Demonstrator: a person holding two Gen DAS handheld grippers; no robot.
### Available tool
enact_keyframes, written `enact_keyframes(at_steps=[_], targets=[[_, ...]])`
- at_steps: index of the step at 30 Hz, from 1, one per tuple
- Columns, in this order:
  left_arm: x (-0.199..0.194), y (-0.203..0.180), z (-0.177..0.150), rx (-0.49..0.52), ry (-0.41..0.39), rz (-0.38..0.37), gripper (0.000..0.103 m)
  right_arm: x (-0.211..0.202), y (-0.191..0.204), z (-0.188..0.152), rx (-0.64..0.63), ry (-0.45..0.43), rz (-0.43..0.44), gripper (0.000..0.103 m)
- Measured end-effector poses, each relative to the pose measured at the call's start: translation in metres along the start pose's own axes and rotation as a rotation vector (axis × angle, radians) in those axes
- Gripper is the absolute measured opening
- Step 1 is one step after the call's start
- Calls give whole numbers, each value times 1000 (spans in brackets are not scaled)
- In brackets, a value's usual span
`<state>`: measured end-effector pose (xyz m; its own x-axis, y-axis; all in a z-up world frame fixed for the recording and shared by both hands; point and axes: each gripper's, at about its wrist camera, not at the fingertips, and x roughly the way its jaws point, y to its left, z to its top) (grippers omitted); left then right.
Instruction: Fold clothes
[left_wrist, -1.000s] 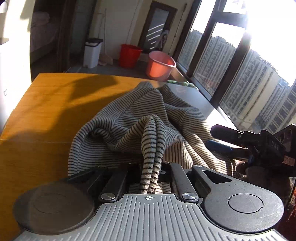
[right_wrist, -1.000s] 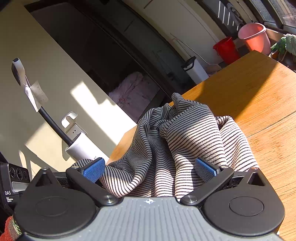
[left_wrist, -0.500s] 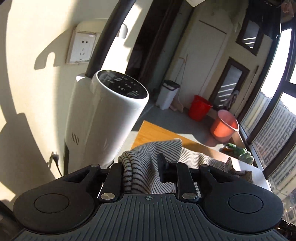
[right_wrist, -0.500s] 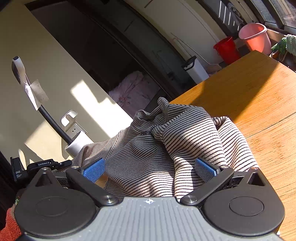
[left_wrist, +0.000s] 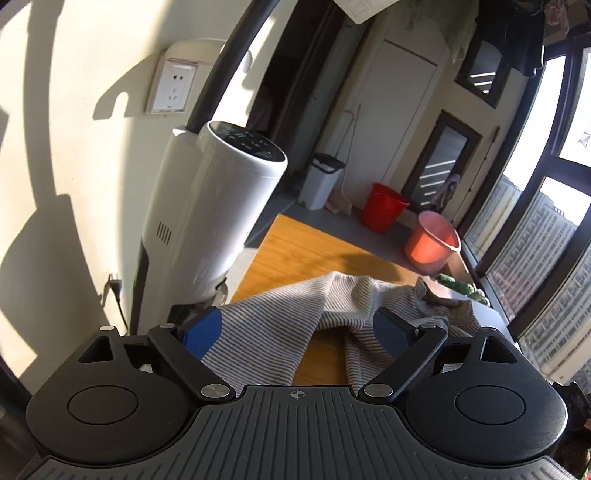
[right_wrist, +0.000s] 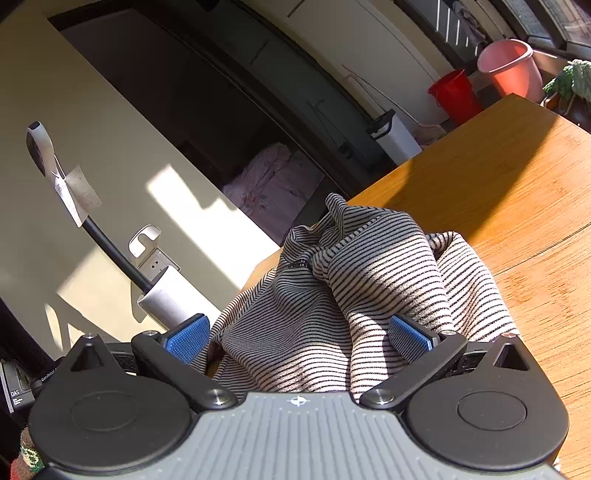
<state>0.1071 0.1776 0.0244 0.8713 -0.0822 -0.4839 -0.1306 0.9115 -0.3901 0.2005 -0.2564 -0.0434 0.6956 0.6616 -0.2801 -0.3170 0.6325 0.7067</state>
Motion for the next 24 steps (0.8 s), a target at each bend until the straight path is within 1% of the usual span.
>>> enact_keyframes(at_steps=[2, 6, 9, 12, 14, 16, 18, 19, 24], targets=[[-2, -12, -17, -24, -38, -34, 95, 1, 0, 0, 0, 1, 0, 103], [8, -39, -49, 34, -116, -47, 96, 1, 0, 0, 1, -1, 2, 103], [22, -50, -61, 74, -116, -33, 96, 0, 0, 0, 0, -2, 1, 103], [27, -52, -68, 92, -125, -44, 97, 1, 0, 0, 0, -1, 1, 103], [29, -48, -74, 106, -155, -56, 100, 1, 0, 0, 1, -2, 2, 103], [31, -43, -80, 93, -154, -62, 100, 1, 0, 0, 0, -2, 0, 103], [29, -36, -79, 67, -173, -89, 102, 1, 2, 0, 1, -3, 1, 103], [29, -35, -79, 58, -176, -85, 103, 1, 3, 0, 2, -4, 1, 103], [31, -28, -79, 11, -170, -75, 103, 1, 2, 0, -1, -4, -1, 103]])
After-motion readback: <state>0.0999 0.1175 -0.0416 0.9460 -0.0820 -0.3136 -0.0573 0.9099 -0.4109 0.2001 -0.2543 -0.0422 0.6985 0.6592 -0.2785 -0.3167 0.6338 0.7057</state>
